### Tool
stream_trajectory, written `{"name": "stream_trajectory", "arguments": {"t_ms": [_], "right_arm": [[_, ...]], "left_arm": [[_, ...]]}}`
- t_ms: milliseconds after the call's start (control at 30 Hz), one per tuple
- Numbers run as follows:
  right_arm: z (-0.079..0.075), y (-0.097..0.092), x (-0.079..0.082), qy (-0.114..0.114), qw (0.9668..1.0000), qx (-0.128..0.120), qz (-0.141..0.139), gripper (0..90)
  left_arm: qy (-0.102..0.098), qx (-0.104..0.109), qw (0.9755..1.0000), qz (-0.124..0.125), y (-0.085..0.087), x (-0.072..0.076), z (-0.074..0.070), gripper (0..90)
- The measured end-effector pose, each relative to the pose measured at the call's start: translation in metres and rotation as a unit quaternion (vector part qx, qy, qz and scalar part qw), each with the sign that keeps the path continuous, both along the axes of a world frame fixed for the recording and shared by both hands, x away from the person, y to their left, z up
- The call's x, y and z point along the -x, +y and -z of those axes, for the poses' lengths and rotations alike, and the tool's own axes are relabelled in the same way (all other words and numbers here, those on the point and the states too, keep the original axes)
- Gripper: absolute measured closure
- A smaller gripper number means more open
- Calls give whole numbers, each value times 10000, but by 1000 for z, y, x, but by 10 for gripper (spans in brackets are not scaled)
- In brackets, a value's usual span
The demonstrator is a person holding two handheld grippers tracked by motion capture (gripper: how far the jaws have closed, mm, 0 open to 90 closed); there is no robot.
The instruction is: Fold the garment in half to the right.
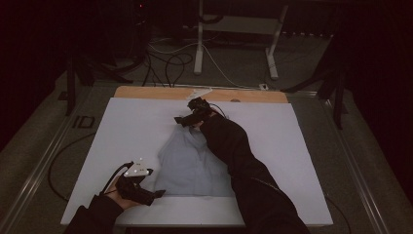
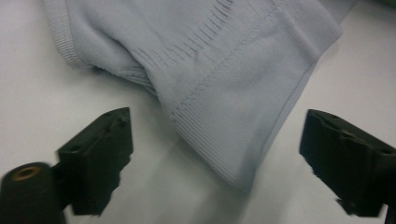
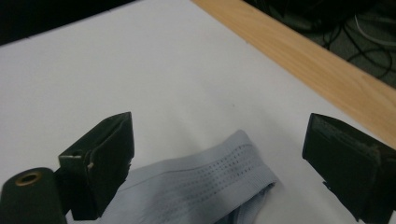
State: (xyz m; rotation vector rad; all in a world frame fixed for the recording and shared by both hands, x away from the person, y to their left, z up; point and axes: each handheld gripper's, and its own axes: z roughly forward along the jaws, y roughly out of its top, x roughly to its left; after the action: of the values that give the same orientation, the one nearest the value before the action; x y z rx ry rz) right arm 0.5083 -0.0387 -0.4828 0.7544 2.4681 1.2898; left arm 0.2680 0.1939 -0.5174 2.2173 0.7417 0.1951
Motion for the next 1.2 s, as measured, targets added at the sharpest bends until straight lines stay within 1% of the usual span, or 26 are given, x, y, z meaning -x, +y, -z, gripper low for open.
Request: {"name": "stream_trajectory", "arguments": {"t_ms": [33,67,100,133,200,267,333,367,400,433,500,533,567,600,667,733,867,933,1000,1067,1100,1167,1200], "right_arm": [[2,1,-2,19,10000,28,31,90],[3,3,-4,65,9999,47,86,91],[5,4,-7,131,9998,55,126,91],[7,6,-9,204,9996,80,174,91],[9,9,-12,252,9992,161,252,105],[11,12,-16,288,9985,246,390,132],[13,14,-18,318,9980,329,442,138],[14,16,-20,363,9976,342,484,146],[16,16,-22,391,9975,359,461,158],[17,17,-23,449,9971,356,507,161],[19,19,-26,535,9959,375,621,197],[19,19,-26,535,9959,375,621,197],[21,20,-27,570,9956,388,632,213],[23,23,-29,619,9939,512,759,272],[26,26,-29,670,9928,569,809,333],[28,29,-30,671,9915,725,850,363],[32,32,-30,755,9903,809,843,448],[34,34,-31,767,9893,914,835,501],[35,37,-30,809,9879,1027,836,562],[37,39,-30,795,9866,1158,835,611],[37,39,-30,783,9862,1190,839,636],[36,39,-30,772,9860,1222,829,677],[36,39,-30,736,9862,1260,778,710]], "left_arm": [[67,-32,10000,35,0,-1,0,187],[74,-45,10000,21,1,-1,1,200],[114,-35,9999,8,1,-1,3,201],[122,-69,9999,20,1,-1,3,205],[144,-175,9997,20,0,-1,5,218],[178,-204,9996,73,-1,0,6,230],[187,-262,9994,128,-1,0,7,243],[189,-277,9994,111,-2,0,8,249],[189,-283,9993,124,-2,1,8,261],[202,-274,9994,115,-2,1,8,279],[201,-329,9992,114,-2,1,9,296],[201,-329,9992,114,-2,1,9,312],[175,-422,9989,119,-3,1,10,312],[185,-466,9987,123,-4,1,11,331],[189,-550,9982,135,-5,1,12,339],[205,-560,9981,132,-6,0,12,357],[207,-596,9980,99,-8,0,11,406],[242,-584,9979,131,-9,-1,11,442],[216,-647,9976,144,-10,-1,10,470],[230,-648,9975,166,-9,-3,9,517],[241,-632,9976,128,-9,-3,9,538],[270,-606,9976,194,-10,-3,9,604],[250,-631,9974,225,-10,-3,9,642]]}}
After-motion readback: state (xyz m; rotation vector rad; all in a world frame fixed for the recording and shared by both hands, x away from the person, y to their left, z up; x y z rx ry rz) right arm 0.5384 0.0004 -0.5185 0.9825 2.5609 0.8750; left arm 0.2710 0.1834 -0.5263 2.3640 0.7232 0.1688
